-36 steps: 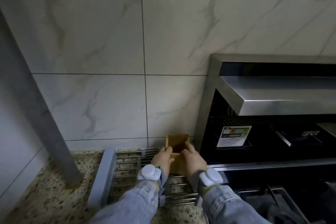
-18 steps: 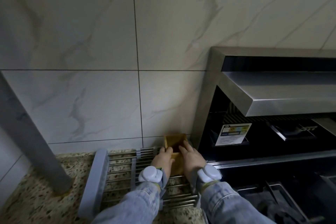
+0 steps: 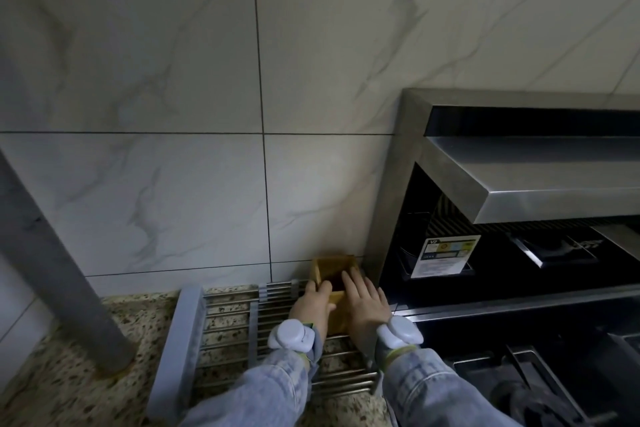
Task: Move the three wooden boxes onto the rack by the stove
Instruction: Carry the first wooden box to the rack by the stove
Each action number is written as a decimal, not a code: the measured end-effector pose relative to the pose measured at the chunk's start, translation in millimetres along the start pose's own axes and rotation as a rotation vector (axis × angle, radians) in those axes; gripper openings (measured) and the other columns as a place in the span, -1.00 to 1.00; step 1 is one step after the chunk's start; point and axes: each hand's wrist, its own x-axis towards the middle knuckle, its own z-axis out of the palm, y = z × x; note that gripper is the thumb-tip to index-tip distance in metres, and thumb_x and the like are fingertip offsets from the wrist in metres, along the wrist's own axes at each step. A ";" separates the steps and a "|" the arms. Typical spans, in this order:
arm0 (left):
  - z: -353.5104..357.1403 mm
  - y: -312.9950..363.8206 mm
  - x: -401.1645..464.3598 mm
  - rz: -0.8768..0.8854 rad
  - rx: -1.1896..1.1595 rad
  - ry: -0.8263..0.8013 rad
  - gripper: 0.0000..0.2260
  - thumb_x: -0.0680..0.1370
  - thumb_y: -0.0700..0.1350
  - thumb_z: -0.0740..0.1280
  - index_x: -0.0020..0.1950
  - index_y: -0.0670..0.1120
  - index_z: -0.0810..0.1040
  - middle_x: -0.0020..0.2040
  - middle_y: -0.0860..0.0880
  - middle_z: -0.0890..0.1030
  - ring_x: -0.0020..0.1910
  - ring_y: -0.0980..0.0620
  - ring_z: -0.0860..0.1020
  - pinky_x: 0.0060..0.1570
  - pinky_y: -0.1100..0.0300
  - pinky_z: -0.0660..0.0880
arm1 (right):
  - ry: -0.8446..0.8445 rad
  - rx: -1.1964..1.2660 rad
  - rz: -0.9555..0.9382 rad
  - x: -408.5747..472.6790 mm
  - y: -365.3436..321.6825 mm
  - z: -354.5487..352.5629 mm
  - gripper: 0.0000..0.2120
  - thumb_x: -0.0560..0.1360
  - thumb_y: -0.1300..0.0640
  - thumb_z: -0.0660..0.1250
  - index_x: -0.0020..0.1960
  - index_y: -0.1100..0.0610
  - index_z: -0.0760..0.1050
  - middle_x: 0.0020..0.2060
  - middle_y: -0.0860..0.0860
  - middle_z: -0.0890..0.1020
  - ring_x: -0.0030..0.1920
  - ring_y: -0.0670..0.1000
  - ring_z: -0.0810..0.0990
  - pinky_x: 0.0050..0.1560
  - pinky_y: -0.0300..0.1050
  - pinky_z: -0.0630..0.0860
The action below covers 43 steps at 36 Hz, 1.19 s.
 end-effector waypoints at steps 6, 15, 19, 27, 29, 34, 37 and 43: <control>0.1 -0.6 0.8 -0.014 -0.003 -0.025 -0.67 0.63 -0.14 0.17 0.39 -0.11 0.26 0.42 -0.23 0.29 0.25 -0.27 0.49 0.18 -0.07 0.47 | -0.001 -0.019 0.025 2.1 -1.4 1.6 -0.18 0.53 0.18 0.23 0.56 -0.06 -0.25 0.58 -0.05 -0.19 0.58 0.11 -0.16 0.56 0.09 -0.14; -5.9 -4.1 -13.9 -0.034 -0.095 0.022 -0.28 0.57 -0.11 0.29 0.56 0.07 -0.11 0.59 -0.17 0.01 0.38 -0.21 0.44 0.27 -0.03 0.48 | 0.070 -0.056 -0.014 -8.1 -6.7 -6.8 -0.21 0.53 0.09 0.23 0.57 -0.05 -0.21 0.58 -0.03 -0.14 0.58 0.11 -0.15 0.55 0.09 -0.14; -17.0 -10.6 -30.0 -0.024 -0.109 0.076 -0.24 0.54 -0.12 0.33 0.56 -0.01 -0.12 0.57 -0.15 0.09 0.46 -0.18 0.34 0.39 0.01 0.38 | 0.107 -0.048 -0.068 -14.5 -19.8 -9.4 -0.21 0.51 0.03 0.25 0.57 -0.04 -0.16 0.58 -0.04 -0.09 0.58 0.09 -0.13 0.54 0.07 -0.12; -46.1 -20.0 -70.5 -0.129 -0.067 0.150 -0.31 0.56 -0.09 0.31 0.55 -0.10 -0.02 0.55 -0.13 0.16 0.47 -0.17 0.30 0.42 -0.04 0.36 | 0.277 -0.093 -0.162 -34.5 -55.7 -18.5 -0.10 0.18 -0.10 0.53 0.45 0.07 0.29 0.46 -0.03 0.36 0.39 0.14 0.46 0.33 0.15 0.41; -52.3 -21.2 -85.0 -0.156 -0.054 0.172 -0.38 0.57 -0.07 0.30 0.53 -0.14 0.06 0.52 -0.14 0.20 0.45 -0.16 0.30 0.42 -0.01 0.35 | 0.180 -0.077 -0.248 -40.3 -61.1 -15.7 -0.24 0.47 0.05 0.32 0.56 0.03 0.02 0.58 -0.01 0.08 0.57 0.11 0.07 0.53 0.12 0.04; -59.2 -32.1 -119.7 -0.223 0.003 0.186 -0.57 0.60 0.01 0.23 0.40 -0.16 0.31 0.51 -0.13 0.19 0.48 -0.14 0.22 0.45 0.02 0.27 | 0.058 -0.099 -0.342 -56.8 -78.1 -20.8 -0.30 0.54 0.10 0.22 0.57 0.08 -0.07 0.57 0.03 0.01 0.58 0.08 -0.11 0.56 0.06 -0.13; -64.1 -40.3 -152.1 -0.303 0.014 0.233 -0.59 0.62 0.00 0.17 0.41 -0.16 0.30 0.53 -0.13 0.17 0.50 -0.15 0.19 0.48 0.00 0.24 | 0.017 -0.136 -0.425 -72.4 -93.6 -18.7 -0.29 0.53 0.05 0.25 0.55 0.11 -0.03 0.54 0.07 0.09 0.57 0.11 -0.02 0.56 0.03 -0.07; -68.9 -72.6 -223.9 -0.480 -0.061 0.250 -0.55 0.65 -0.04 0.16 0.50 -0.15 0.16 0.56 -0.15 0.09 0.52 -0.20 0.14 0.49 -0.04 0.23 | -0.024 -0.122 -0.565 -112.2 -143.0 -5.6 -0.36 0.57 0.04 0.23 0.54 0.11 0.02 0.53 0.08 0.14 0.54 0.13 0.07 0.53 0.03 0.06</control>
